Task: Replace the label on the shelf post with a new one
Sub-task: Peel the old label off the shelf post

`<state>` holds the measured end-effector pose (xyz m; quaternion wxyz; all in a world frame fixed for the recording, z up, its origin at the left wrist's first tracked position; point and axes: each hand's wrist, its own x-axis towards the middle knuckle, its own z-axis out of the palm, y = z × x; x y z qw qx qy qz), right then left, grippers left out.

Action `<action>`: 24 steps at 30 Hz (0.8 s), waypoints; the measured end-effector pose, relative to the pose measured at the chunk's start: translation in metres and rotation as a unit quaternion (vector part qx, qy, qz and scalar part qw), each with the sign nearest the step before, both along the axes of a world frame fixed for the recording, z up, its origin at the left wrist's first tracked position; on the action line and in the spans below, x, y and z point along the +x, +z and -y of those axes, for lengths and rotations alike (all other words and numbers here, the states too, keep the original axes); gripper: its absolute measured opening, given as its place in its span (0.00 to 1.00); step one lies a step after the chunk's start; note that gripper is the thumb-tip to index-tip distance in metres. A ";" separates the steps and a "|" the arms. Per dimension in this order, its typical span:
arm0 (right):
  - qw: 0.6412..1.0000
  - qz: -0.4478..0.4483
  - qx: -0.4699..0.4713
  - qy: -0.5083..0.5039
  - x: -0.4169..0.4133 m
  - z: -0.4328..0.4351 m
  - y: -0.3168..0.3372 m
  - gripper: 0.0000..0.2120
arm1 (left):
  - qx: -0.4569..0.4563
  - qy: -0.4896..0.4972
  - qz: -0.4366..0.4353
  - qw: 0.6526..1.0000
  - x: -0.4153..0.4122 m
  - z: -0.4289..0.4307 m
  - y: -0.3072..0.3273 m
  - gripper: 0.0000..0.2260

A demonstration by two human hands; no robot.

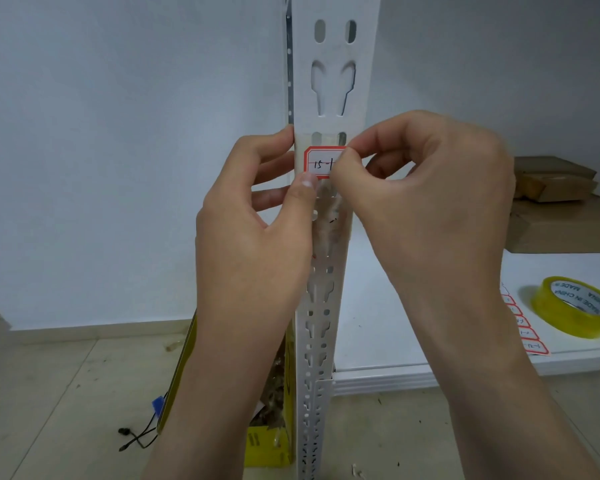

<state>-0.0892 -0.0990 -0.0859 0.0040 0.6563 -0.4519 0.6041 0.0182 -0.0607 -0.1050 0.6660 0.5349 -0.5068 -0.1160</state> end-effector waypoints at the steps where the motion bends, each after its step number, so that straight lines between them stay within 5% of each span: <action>1: 1.000 -0.005 -0.002 0.006 -0.002 -0.002 0.000 0.04 | 0.001 -0.001 -0.001 1.000 0.001 0.000 0.000 0.13; 16: 0.999 -0.022 -0.034 -0.022 -0.009 -0.005 -0.002 0.05 | 0.003 0.001 -0.007 1.000 -0.001 0.000 0.002 0.12; 24: 0.995 -0.077 0.035 -0.045 -0.003 -0.007 0.014 0.05 | -0.008 -0.010 -0.004 1.000 -0.003 0.000 0.000 0.12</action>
